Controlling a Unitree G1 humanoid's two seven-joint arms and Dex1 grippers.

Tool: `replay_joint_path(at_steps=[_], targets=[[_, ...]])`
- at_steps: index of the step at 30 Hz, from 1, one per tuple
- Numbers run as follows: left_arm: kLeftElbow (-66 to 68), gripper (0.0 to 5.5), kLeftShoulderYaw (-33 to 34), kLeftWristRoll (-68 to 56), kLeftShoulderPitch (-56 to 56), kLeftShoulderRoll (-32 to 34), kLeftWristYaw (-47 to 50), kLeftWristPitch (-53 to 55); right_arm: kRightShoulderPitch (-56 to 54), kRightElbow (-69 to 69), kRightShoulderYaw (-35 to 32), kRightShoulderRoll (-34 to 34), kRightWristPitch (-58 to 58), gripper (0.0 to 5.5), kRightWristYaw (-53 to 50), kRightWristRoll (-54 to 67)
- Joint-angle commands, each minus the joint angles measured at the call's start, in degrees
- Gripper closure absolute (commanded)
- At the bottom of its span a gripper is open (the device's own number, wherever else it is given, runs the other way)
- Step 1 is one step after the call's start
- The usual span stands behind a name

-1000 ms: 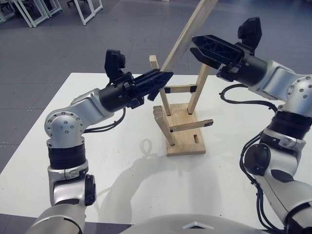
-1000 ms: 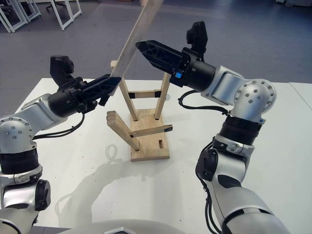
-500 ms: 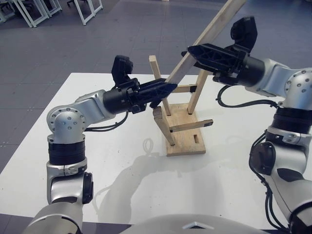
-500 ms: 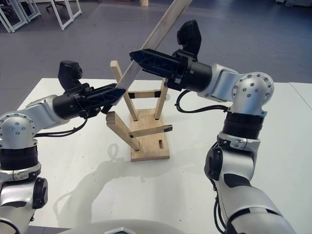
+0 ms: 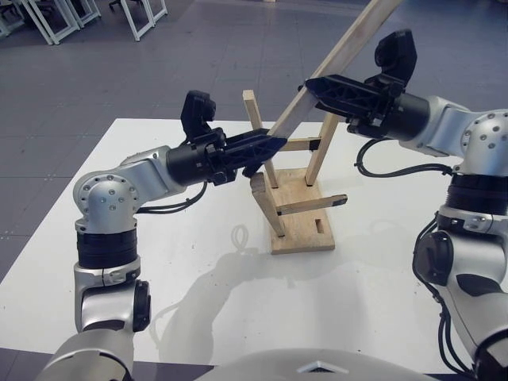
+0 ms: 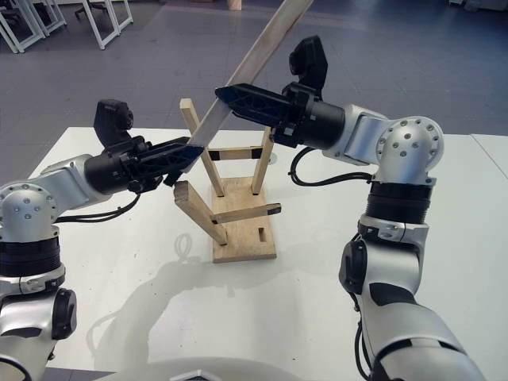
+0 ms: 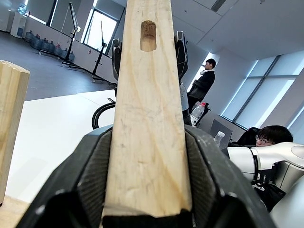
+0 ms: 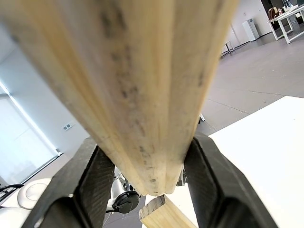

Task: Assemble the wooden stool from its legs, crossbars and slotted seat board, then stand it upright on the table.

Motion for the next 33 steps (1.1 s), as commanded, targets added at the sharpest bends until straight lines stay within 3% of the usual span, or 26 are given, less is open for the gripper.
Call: replay_joint_path(at_steps=[1, 7, 12, 15, 18, 21, 25, 29, 33], targets=[[1.28, 3.45, 0.64, 0.66, -2.12, 0.15, 0.00, 0.39, -1.49, 0.04, -0.27, 0.04, -0.76, 3.44, -0.40, 0.62], [3.57, 2.24, 3.65, -1.99, -4.50, 0.32, 0.35, 1.05, -2.63, 2.77, -0.77, 1.39, -5.17, 3.46, -1.73, -0.75], [8.32, 1.45, 14.62, -6.15, -8.73, 3.63, 2.99, -1.85, -3.48, 4.92, -0.84, 1.30, -8.44, 3.46, -2.44, -1.86], [-0.85, 1.04, 22.66, -9.57, 1.24, 6.71, 9.05, -1.28, -6.01, 7.58, -2.00, -1.34, -10.89, 3.46, -2.27, -3.33], [-15.03, 0.69, 26.01, -10.39, 16.11, 4.37, 21.57, -1.55, -7.04, 7.15, -4.72, -5.39, -12.19, 3.46, -3.60, -3.74], [-28.02, 0.42, 17.94, -9.20, 29.33, 3.58, 29.03, 1.31, -5.91, 4.85, -6.82, -8.45, -11.45, 3.46, -4.84, -2.78], [-36.31, 0.42, 4.86, -1.54, 36.85, 7.82, 33.67, 5.57, -5.32, 2.98, -7.11, -8.17, -10.86, 3.46, -7.38, -2.32], [-36.65, 0.42, -3.44, 8.60, 36.78, 11.20, 34.59, 5.67, -4.96, 2.12, -7.71, -7.74, -10.33, 3.46, -9.49, -1.17], [-32.57, 0.42, -11.58, 17.73, 31.93, 4.58, 40.77, 4.28, -4.10, 0.84, -8.23, -6.54, -10.07, 3.46, -11.56, -0.03]])
